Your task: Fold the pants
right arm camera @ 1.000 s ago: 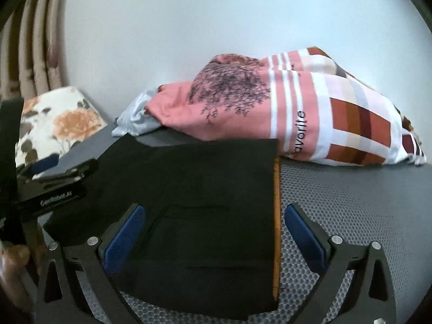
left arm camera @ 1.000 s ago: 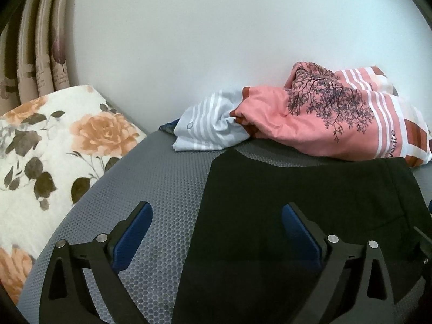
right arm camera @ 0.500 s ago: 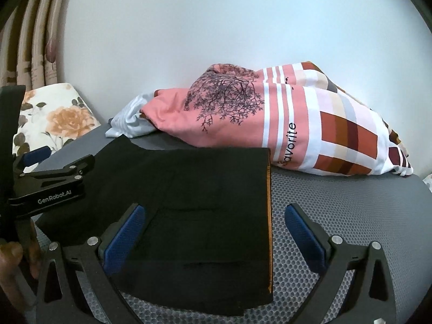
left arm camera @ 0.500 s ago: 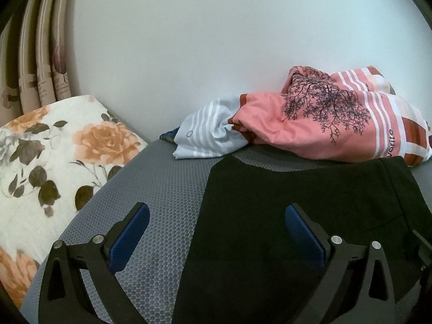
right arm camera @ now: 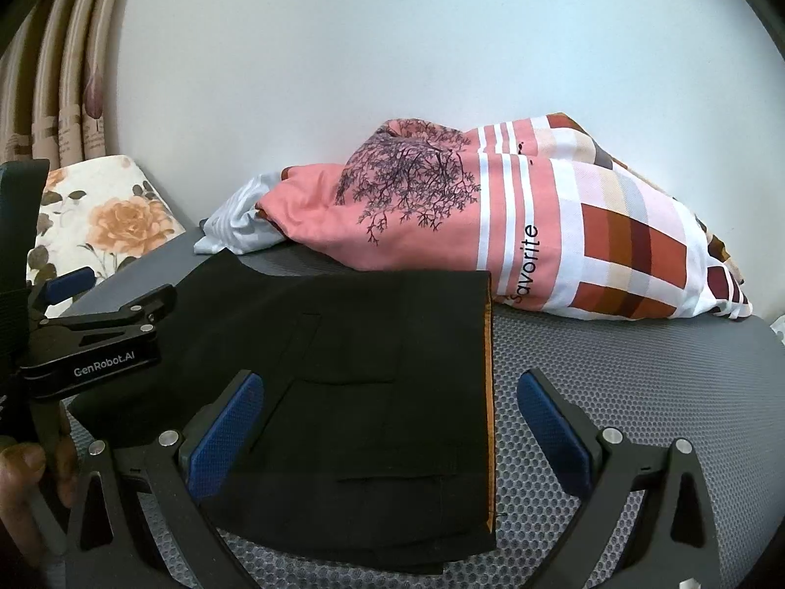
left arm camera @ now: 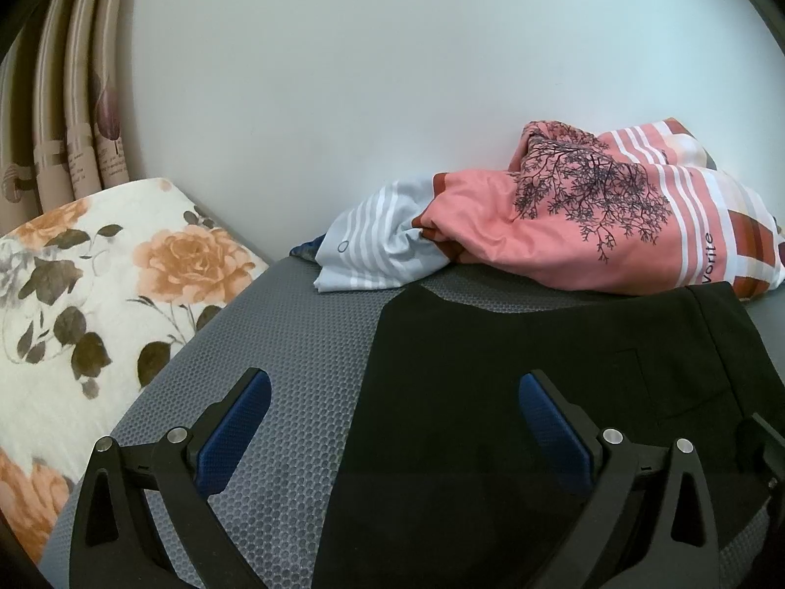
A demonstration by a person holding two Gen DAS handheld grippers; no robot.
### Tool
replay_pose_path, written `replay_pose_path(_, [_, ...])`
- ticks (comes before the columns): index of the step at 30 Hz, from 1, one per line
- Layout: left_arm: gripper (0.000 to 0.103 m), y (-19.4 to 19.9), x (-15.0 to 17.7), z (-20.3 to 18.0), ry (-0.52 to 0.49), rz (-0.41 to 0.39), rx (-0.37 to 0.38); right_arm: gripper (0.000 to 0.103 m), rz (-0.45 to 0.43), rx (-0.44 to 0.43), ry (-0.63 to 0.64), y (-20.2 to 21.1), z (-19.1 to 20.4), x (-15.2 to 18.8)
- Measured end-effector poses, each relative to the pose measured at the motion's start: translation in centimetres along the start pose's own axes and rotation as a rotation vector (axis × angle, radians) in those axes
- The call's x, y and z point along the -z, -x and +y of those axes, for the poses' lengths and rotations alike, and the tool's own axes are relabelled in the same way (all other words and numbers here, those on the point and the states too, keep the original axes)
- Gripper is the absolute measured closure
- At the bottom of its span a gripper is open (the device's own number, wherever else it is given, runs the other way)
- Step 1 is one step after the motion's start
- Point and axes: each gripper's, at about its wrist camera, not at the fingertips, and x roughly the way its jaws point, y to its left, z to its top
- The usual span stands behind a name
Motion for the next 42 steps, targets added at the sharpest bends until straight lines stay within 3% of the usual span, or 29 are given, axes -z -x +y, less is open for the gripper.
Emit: replay_pose_path(42, [0.002, 0.07, 0.08, -0.09, -0.002, -0.002, -0.002, 0.001, 0.008, -0.013, 0.014, -0.32, 0.17, 0.06])
